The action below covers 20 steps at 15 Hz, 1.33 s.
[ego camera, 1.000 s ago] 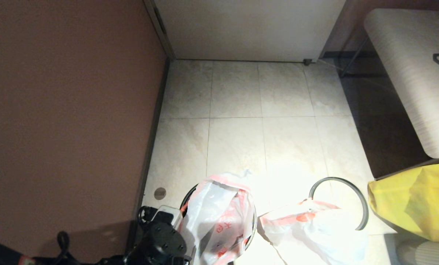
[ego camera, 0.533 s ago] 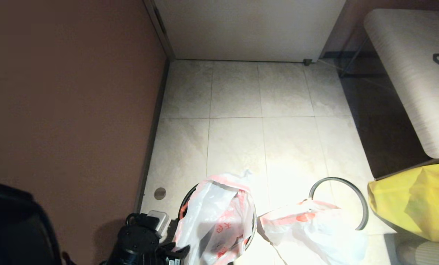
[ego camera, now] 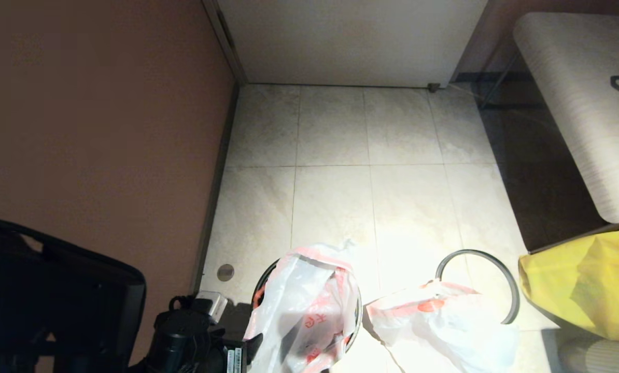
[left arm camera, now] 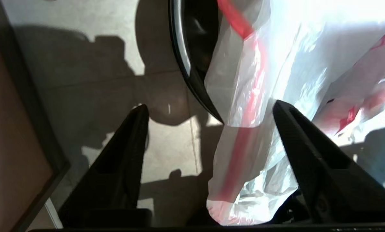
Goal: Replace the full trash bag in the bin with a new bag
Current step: Put the new garbage bag on the trash can
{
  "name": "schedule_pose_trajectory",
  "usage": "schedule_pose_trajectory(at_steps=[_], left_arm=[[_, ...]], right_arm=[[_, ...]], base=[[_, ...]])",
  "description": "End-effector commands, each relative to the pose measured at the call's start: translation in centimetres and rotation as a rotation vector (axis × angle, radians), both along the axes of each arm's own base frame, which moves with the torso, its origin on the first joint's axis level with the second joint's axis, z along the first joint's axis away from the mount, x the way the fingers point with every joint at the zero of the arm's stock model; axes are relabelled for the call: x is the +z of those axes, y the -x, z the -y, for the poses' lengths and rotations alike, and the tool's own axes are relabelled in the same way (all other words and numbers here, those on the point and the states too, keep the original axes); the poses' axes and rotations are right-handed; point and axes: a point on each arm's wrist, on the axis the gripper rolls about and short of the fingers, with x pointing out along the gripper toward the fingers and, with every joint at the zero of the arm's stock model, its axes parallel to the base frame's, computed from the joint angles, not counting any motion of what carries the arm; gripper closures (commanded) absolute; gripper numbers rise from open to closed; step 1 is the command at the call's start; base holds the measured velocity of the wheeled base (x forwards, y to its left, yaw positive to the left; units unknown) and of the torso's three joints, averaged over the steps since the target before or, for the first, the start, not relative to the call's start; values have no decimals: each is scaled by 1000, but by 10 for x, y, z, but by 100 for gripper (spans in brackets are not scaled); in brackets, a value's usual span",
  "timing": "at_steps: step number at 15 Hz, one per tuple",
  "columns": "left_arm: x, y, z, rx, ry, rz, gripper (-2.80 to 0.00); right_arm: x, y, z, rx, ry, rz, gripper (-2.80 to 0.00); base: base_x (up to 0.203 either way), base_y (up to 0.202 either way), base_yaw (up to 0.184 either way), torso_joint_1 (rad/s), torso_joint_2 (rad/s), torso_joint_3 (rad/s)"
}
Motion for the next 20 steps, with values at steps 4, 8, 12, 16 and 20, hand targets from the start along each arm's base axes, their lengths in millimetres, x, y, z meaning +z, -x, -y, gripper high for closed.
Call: schedule_pose_trajectory(at_steps=[4, 8, 12, 16, 20], left_arm=[[-30, -2, 3, -190, 44, -147, -280], [-29, -11, 9, -239, 58, -107, -280], [-19, -11, 10, -256, 120, -91, 0], [-14, -12, 10, -273, 138, -73, 0], [-9, -24, 11, -288, 183, -31, 0]], right_arm=[[0, 0, 0, 0, -8, -3, 0], [0, 0, 0, 0, -8, -3, 0], [0, 0, 0, 0, -8, -1, 0], [0, 0, 0, 0, -8, -3, 0], [0, 0, 0, 0, -8, -4, 0]], base=[[0, 0, 0, 0, 0, 0], [0, 0, 0, 0, 0, 0], [0, 0, 0, 0, 0, 0], [0, 0, 0, 0, 0, 0], [0, 0, 0, 0, 0, 0]])
